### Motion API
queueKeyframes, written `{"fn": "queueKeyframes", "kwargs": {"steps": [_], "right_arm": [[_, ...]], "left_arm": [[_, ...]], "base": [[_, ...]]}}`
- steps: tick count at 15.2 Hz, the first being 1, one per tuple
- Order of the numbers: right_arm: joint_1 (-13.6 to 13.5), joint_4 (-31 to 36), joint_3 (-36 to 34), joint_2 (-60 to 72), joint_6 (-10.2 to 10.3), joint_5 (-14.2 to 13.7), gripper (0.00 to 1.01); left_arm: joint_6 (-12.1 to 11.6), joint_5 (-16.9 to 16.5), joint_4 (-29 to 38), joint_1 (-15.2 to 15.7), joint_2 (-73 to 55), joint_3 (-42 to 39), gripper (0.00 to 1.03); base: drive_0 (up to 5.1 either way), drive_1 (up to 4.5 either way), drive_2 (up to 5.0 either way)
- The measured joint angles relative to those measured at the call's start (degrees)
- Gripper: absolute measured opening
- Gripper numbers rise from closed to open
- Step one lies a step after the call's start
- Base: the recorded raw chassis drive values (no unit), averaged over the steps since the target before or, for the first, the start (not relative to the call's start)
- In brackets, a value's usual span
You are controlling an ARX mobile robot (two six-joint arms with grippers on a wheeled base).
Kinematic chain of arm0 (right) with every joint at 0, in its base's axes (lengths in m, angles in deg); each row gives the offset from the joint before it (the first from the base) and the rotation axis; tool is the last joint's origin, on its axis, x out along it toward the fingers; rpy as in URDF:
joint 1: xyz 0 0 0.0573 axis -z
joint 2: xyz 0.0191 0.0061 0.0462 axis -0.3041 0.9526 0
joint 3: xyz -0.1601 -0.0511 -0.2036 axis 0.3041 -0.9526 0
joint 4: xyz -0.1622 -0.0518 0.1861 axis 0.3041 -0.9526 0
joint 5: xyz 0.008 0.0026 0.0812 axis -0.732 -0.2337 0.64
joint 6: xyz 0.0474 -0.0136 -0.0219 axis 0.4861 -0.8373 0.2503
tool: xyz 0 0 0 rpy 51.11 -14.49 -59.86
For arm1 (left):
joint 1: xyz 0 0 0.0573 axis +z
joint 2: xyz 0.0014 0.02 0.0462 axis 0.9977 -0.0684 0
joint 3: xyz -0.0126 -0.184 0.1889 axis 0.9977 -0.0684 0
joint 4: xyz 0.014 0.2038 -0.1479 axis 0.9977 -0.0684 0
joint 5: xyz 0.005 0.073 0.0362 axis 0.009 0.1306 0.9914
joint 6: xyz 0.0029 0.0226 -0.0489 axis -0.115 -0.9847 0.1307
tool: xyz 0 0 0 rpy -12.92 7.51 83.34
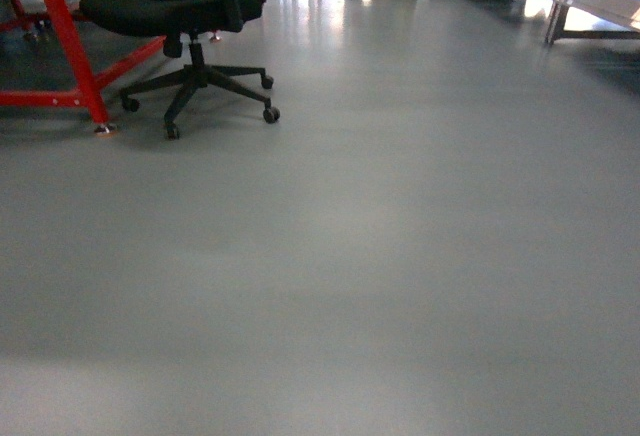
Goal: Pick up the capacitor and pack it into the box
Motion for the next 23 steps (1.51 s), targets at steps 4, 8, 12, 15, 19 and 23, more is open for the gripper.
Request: {"fn": "queueKeyframes", "kwargs": {"steps": [4, 8, 12, 15, 19, 23], "right_arm": [[0.0, -0.1, 0.0, 0.0, 0.0, 0.0, 0.98], [0.0, 0.2, 0.0, 0.0, 0.0, 0.0, 0.98], [0.0, 0.1, 0.0, 0.0, 0.0, 0.0, 0.98], [0.0, 0.2, 0.0, 0.0, 0.0, 0.0, 0.98], [0.0, 0.1, 0.0, 0.0, 0.0, 0.0, 0.98], [0.0, 0.1, 0.0, 0.0, 0.0, 0.0, 0.98]], "left_arm": [[0.0, -0.1, 0.0, 0.0, 0.0, 0.0, 0.43], [0.0, -0.1, 0.0, 0.0, 0.0, 0.0, 0.43], [0.0, -0.1, 0.2, 0.0, 0.0, 0.0, 0.43], [0.0, 0.0, 0.0, 0.0, 0.0, 0.0, 0.43], [0.0, -0.1, 0.1, 0.0, 0.0, 0.0, 0.43], [0.0, -0.1, 0.0, 0.0, 0.0, 0.0, 0.43]], "base": [[-5.0, 2.43, 2.4], [-5.0, 2.43, 2.4], [-5.0, 2.43, 2.4], [-5.0, 2.43, 2.4], [-5.0, 2.43, 2.4], [-5.0, 2.43, 2.4]]}}
